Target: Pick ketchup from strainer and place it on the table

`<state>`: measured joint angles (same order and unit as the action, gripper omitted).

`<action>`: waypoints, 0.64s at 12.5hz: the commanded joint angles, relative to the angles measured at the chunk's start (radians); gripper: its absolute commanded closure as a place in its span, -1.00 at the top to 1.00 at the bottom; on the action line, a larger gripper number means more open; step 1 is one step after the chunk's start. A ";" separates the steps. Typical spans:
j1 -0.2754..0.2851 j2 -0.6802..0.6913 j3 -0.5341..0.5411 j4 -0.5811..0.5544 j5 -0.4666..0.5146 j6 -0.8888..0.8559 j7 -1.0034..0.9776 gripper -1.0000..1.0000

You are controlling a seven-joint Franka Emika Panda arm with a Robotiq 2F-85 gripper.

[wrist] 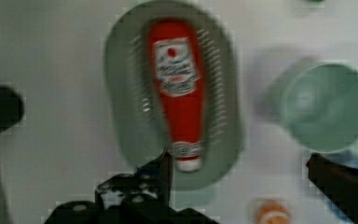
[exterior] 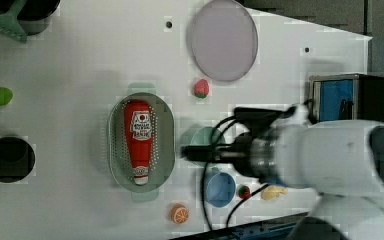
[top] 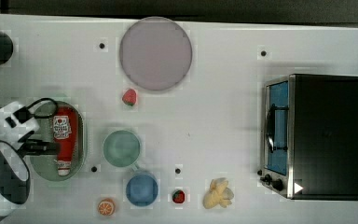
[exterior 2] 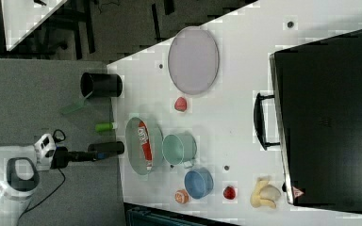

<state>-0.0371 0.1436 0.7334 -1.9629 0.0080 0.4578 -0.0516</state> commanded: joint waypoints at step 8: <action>0.001 0.242 -0.003 -0.227 -0.116 0.565 0.063 1.00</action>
<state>-0.0259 0.3757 0.7334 -2.1621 -0.1045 0.9951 -0.0347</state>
